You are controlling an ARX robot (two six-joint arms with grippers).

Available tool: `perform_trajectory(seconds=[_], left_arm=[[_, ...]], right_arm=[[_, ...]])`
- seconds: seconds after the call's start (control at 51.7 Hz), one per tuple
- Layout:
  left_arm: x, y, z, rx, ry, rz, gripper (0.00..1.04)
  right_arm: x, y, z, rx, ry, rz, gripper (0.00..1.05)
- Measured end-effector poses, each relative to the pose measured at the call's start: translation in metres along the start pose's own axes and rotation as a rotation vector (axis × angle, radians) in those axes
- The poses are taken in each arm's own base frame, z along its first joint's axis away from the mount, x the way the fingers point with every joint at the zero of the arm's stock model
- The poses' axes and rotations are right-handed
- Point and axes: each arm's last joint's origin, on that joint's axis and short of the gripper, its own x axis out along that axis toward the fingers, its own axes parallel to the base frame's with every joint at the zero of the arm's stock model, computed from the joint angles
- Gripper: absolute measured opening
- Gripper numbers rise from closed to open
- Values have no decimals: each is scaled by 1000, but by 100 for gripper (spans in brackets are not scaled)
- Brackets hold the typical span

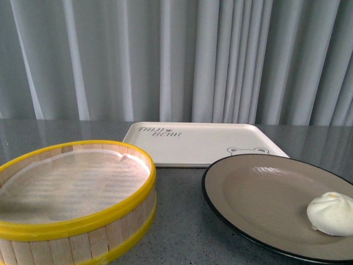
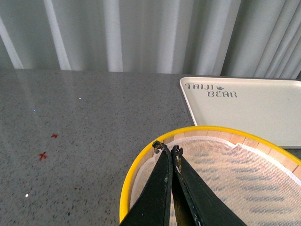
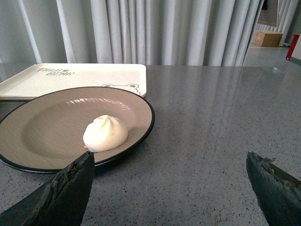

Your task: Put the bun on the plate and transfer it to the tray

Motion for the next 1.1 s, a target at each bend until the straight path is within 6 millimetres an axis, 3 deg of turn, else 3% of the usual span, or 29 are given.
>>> perform_trajectory(seconds=[0.426,0.774,1.103], left_arm=[[-58,16,-30,1,3,8,4],[-87,16,-43,1,8,7,4],[-103,16,-51,1,-10,7,4]], right_arm=[[0,0,0,0,0,0,96],[0,0,0,0,0,0,96],[0,0,0,0,0,0,96]])
